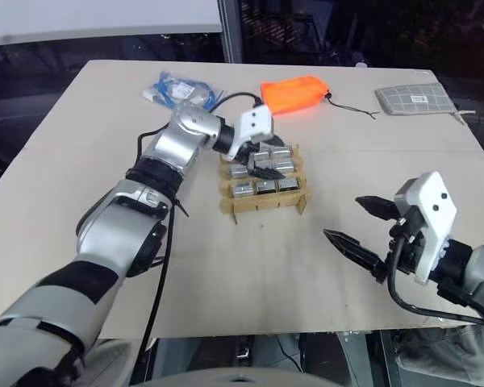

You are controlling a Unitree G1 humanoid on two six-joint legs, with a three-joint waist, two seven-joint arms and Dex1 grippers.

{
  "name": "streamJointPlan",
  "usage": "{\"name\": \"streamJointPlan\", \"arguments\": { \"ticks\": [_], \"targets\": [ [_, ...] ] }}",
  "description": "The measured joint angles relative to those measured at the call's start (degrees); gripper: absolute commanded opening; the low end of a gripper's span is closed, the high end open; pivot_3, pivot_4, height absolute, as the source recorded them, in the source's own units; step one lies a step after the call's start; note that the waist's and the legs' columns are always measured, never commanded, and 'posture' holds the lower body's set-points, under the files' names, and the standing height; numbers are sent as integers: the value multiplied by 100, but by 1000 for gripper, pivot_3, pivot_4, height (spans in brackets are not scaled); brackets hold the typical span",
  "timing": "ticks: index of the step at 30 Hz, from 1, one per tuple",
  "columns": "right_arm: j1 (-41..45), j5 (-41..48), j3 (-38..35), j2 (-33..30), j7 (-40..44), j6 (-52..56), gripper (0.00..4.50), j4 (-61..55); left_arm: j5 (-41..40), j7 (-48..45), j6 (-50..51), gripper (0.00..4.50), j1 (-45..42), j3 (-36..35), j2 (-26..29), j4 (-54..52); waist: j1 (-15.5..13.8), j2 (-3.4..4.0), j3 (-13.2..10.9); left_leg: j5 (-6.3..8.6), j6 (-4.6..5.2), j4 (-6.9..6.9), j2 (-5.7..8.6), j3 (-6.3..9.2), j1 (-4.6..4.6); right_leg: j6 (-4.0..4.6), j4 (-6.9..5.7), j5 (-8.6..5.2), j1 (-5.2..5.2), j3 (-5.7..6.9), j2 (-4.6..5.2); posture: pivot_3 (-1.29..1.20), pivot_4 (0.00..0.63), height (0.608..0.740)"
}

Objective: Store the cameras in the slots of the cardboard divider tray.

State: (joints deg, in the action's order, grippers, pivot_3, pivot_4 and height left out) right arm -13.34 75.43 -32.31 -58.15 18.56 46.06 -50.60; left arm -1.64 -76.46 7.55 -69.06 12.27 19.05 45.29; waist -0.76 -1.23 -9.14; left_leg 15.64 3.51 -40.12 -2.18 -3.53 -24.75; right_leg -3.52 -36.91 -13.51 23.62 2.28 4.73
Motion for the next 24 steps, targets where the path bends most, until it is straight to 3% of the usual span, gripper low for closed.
{"name": "streamJointPlan", "arguments": {
  "ticks": [6, 10, 14, 17, 24],
  "targets": [
    [-256, -838, 158, 396, 535, -264, 4500, 315, -1557, -163, 1449, 4387, 2119, -1356, 1149, -2752, 116, 11, 1, -14, -24, 7, -8, 6, 13, 0, -15, 0, 5, -18, -8, 0, 150, 740],
    [-456, -1592, 321, 889, 1163, -763, 4500, 841, -1776, 422, 1692, 4387, 4030, -2158, 1836, -4310, 95, 13, 3, -13, -24, 6, 1, -2, 28, 0, -12, 0, -9, -24, 7, 0, 150, 740],
    [-567, -2268, 461, 1118, 1785, -1310, 4500, 1391, -1767, 1138, 1575, 4387, 5487, -2680, 1765, -5026, -20, 13, 3, -4, -9, 4, 5, -5, 48, 0, -3, 0, -29, -25, 15, 0, 150, 740],
    [-716, -3143, 763, 1234, 2479, -2022, 4500, 2160, -1736, 1725, 1128, 4387, 7046, -2939, 1330, -5637, -32, 12, 2, 2, -2, 6, 4, -9, 71, 20, 1, -12, -50, -24, 19, 0, 150, 740],
    [-710, -3977, 1063, 1489, 3216, -2911, 4500, 3014, -1665, 2374, 566, 4387, 8084, -2883, 932, -6156, -19, 40, 18, 3, -2, 6, 0, -11, 109, 27, -6, -13, -75, -23, 22, 0, 150, 740]
  ]
}}
